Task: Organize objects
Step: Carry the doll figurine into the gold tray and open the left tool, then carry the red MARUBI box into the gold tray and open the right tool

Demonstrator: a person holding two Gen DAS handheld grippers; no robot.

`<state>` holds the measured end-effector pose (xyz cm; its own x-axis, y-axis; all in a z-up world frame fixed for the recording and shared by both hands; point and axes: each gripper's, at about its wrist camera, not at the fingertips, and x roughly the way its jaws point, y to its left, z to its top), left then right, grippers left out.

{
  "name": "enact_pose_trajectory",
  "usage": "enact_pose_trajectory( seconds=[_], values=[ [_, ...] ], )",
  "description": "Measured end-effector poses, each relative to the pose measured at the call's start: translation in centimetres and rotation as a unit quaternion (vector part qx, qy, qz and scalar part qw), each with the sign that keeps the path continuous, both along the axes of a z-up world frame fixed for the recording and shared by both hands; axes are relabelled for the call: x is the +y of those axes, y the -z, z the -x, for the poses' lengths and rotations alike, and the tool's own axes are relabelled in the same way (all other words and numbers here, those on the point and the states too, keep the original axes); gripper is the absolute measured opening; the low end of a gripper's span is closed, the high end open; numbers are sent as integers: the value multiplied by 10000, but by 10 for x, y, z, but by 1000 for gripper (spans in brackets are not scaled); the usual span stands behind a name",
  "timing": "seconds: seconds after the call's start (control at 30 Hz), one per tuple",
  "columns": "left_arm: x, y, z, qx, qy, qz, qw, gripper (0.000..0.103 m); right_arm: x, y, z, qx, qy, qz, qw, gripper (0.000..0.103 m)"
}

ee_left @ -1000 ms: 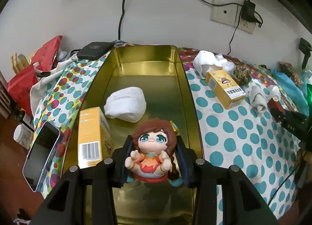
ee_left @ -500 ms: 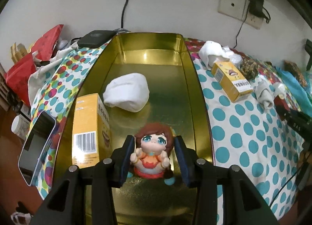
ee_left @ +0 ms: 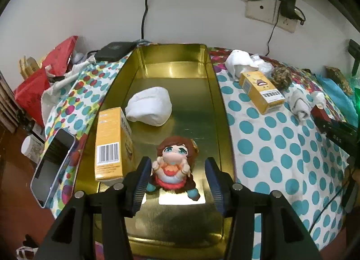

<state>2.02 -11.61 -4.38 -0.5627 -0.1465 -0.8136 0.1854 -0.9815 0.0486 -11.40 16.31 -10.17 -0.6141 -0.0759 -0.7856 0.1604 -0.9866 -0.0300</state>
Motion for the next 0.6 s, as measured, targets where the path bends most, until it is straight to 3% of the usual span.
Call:
enact_pose_trajectory(
  seconds=[0.07,0.27,0.6],
  values=[
    [3,-6,-5,103,43,27,9999,55,1,0,0,0,-14,18,10000,28],
    [-1,-22,-15,323,28,-58,9995,56,2,-2,-2,127,-33,-1,9999,28],
    [-47,-32,-35,495,-386,-397,9972,56,3,-10,-11,428,32,-24,9991,28]
  ],
)
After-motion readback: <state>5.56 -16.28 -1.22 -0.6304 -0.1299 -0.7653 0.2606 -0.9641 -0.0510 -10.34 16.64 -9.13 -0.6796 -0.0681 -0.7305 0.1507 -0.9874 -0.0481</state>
